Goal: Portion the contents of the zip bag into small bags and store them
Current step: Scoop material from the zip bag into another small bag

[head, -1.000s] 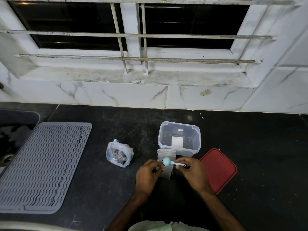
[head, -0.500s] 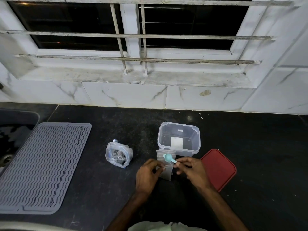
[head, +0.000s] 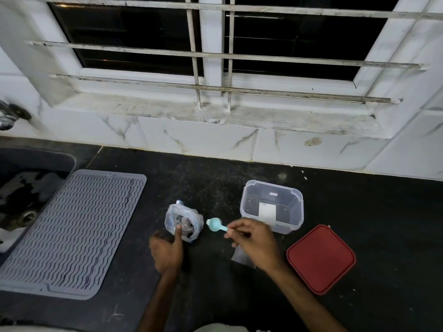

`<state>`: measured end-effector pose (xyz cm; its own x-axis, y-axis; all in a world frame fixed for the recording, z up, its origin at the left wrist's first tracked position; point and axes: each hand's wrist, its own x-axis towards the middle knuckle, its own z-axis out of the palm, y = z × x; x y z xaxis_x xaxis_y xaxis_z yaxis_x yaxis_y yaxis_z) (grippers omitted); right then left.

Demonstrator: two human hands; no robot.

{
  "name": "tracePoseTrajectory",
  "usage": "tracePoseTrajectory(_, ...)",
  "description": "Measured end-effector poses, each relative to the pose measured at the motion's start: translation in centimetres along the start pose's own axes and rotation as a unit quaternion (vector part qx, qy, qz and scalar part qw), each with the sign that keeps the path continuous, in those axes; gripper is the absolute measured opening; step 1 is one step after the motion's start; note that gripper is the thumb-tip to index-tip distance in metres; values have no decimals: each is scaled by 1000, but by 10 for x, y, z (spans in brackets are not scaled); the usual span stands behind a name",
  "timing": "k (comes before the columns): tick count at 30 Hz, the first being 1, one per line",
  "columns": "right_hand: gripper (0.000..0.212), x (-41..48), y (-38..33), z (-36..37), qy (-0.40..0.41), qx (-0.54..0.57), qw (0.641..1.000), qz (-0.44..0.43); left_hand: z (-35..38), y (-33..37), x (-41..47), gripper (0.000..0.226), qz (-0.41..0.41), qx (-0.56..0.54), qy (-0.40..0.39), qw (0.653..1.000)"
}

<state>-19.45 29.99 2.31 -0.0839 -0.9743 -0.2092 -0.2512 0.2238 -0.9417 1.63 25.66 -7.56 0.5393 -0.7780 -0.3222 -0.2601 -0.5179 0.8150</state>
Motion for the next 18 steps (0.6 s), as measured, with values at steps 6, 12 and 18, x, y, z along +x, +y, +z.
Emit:
tracePoseTrajectory(6,13,45,-5,77,-30,-283,953,-102,8,8,24,57,-35,141,-58,988)
tracePoseTrajectory(12,25,66,2,96,-75,-542,835,-62,-3,19,15,10,4,25,-62,998)
tracePoseTrajectory(18,27,68,7,113,-129,-567,813,-23,1,16,14,22,7,16,-91,996)
